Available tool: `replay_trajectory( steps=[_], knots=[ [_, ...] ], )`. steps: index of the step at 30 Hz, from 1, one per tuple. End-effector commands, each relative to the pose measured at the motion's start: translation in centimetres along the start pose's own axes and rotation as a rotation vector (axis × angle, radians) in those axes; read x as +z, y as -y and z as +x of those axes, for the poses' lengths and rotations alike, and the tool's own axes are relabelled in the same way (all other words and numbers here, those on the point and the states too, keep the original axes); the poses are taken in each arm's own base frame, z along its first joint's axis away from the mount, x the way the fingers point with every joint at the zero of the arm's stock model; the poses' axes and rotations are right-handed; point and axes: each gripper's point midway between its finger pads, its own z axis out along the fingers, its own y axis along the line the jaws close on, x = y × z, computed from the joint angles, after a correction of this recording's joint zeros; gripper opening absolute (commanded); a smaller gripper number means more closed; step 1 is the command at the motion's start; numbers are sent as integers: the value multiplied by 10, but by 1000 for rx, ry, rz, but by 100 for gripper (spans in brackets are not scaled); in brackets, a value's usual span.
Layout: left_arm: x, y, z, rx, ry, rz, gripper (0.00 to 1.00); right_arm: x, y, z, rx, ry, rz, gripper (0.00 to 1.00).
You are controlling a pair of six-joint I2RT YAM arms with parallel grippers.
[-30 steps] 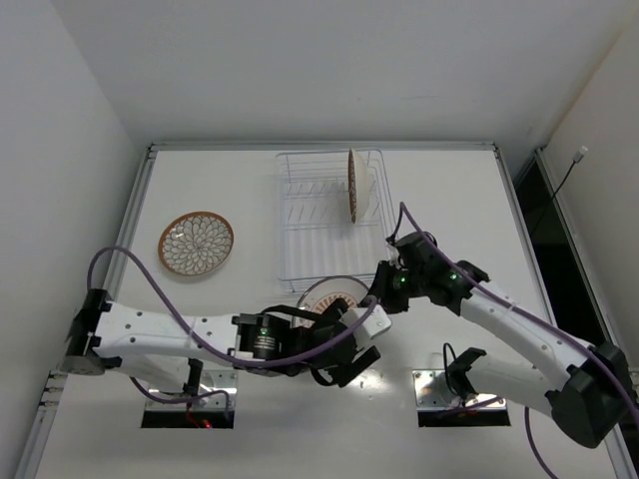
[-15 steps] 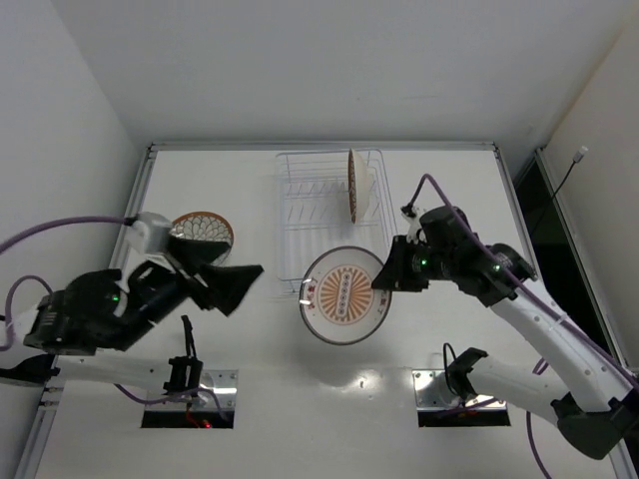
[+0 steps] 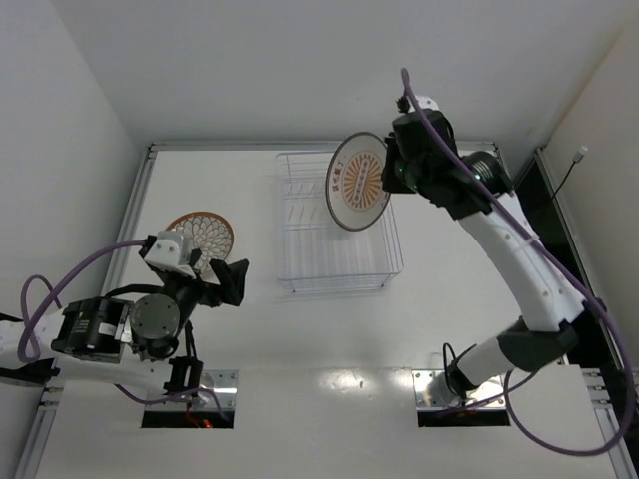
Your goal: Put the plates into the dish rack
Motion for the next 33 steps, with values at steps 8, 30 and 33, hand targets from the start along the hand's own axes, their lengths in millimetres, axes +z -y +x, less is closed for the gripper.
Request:
replay_trajectory(
  steps=[8,30,33],
  knots=[
    [-8,-42,8,-76,4,-67,100,78,31,-45,-131,131,375,0],
    [-3,-58,29,-89,71,-138,100,186,-16,-26,-327,154,472,0],
    [-5,-65,28,-122,78,-134,100,193,-18,-19,-325,143,465,0]
  ],
)
